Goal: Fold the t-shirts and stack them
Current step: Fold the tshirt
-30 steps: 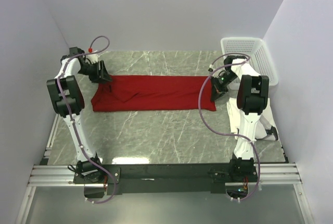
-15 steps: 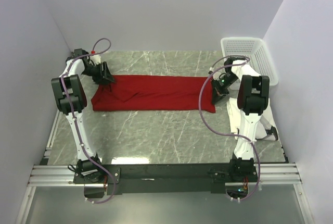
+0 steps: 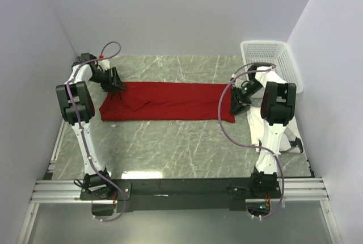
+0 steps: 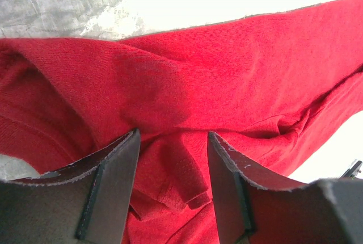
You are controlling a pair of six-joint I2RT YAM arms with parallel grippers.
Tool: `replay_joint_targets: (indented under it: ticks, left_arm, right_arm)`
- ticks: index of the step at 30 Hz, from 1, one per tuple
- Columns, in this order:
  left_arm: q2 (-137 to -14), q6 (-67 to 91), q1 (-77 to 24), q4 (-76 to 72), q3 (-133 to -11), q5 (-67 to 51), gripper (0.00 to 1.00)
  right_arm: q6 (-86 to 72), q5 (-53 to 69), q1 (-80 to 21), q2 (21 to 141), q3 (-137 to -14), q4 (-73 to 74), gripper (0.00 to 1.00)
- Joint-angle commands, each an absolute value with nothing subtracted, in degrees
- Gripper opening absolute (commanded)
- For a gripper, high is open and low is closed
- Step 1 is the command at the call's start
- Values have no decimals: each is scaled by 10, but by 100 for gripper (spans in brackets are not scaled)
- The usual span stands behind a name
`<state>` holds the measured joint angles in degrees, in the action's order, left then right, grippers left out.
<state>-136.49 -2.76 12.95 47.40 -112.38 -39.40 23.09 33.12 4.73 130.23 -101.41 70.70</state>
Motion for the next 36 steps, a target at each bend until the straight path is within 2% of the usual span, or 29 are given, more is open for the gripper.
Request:
replay_joint_targets:
  ticks: [1, 7, 10, 12, 15, 16, 22, 36]
  left_arm:
    - [-1375, -40, 132, 476, -1129, -368, 58]
    - [-1375, -41, 132, 476, -1129, -367, 58]
    - [-1375, -40, 132, 476, -1128, -367, 58]
    - [-1375, -41, 132, 476, -1128, -367, 58]
    - [-1376, -40, 132, 475, -1129, -366, 58]
    - [-1376, -40, 132, 475, -1128, -366, 58]
    - [-1378, -40, 131, 476, -1132, -360, 57]
    - [-1374, -46, 133, 483, -1130, -352, 58]
  right_arm:
    - [214, 341, 47, 1292, -1012, 697, 45]
    - [200, 314, 41, 1296, -1006, 679, 48]
    - [196, 288, 35, 1293, -1001, 667, 57]
    - [197, 291, 33, 1292, -998, 666, 57]
    - [203, 312, 31, 1296, -1005, 683, 44]
    - [206, 316, 31, 1298, -1006, 687, 33]
    - [216, 309, 32, 1281, -994, 696, 0]
    - [251, 253, 44, 1239, -980, 715, 0]
